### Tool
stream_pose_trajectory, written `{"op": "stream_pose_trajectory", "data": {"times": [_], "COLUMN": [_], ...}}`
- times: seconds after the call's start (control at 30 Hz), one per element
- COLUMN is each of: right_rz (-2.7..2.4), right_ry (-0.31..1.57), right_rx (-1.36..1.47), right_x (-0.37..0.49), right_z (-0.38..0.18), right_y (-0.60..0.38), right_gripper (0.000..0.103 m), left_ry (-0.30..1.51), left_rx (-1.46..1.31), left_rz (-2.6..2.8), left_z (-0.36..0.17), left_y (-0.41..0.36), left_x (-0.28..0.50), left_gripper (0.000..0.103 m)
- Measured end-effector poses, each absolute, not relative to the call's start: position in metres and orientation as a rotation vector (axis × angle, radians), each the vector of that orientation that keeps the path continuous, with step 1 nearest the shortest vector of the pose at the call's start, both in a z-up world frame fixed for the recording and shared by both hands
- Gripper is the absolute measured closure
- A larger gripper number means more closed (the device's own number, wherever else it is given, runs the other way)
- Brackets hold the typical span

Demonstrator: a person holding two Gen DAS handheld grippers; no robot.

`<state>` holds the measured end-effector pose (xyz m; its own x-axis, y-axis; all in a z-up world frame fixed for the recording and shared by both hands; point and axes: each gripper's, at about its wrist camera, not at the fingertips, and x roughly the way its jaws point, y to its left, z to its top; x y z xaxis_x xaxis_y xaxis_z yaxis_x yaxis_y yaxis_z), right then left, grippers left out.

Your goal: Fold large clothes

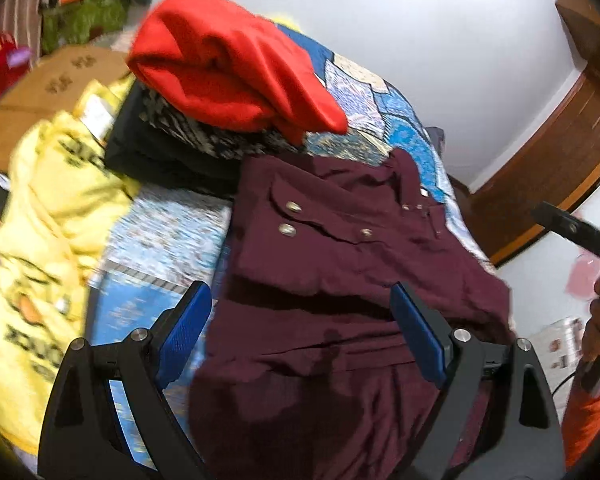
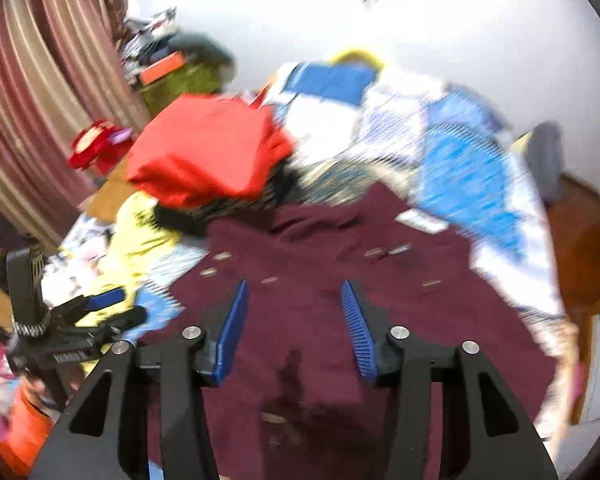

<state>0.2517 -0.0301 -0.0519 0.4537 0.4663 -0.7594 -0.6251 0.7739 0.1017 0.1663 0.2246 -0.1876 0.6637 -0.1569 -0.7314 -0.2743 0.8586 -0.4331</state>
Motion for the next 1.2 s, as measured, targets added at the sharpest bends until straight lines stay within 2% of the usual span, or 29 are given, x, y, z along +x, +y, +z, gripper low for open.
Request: {"op": "stream_pose_trajectory", "data": {"times": [0.2,0.27,0.37,0.57,0.63,0.67,0.7,0.77,0.87,0.9,1.0,1.2], "right_rz": [0.471,0.426,0.375,0.28,0.259,0.252,0.239,0.218,0.198,0.197,0.204,0.277], "right_ry": [0.776,0.797,0.851,0.96,0.999,1.009,1.024,1.041,1.061,1.062,1.062,1.031], "right_rx": [-0.352,-0.358,-0.332,-0.243,-0.192,-0.176,-0.156,-0.122,-0.072,-0.061,-0.032,0.011], "right_x": [0.246,0.245,0.246,0.245,0.245,0.244,0.245,0.243,0.242,0.242,0.244,0.244], "right_z": [-0.054,-0.063,-0.082,-0.122,-0.133,-0.136,-0.139,-0.143,-0.143,-0.142,-0.137,-0.13], "right_y": [-0.092,-0.114,-0.137,-0.178,-0.19,-0.196,-0.201,-0.212,-0.223,-0.225,-0.225,-0.21], "right_gripper": [0.057,0.057,0.057,0.057,0.057,0.057,0.057,0.057,0.057,0.057,0.057,0.057], "left_ry": [0.912,0.939,0.977,1.013,1.013,1.016,1.022,1.034,0.973,0.936,0.821,0.644], "left_rx": [-0.708,-0.771,-0.819,-0.875,-0.882,-0.871,-0.857,-0.777,-0.57,-0.495,-0.368,-0.285], "left_rz": [-0.03,-0.058,-0.08,-0.068,-0.054,-0.044,-0.033,0.041,0.102,0.108,0.111,0.095], "left_z": [-0.207,-0.217,-0.229,-0.25,-0.252,-0.253,-0.254,-0.25,-0.228,-0.216,-0.182,-0.126], "left_y": [0.222,0.221,0.216,0.207,0.206,0.204,0.203,0.195,0.174,0.166,0.148,0.141], "left_x": [0.189,0.197,0.207,0.229,0.239,0.245,0.248,0.255,0.253,0.249,0.237,0.215], "left_gripper": [0.012,0.014,0.023,0.025,0.029,0.036,0.05,0.07,0.091,0.094,0.096,0.098]}}
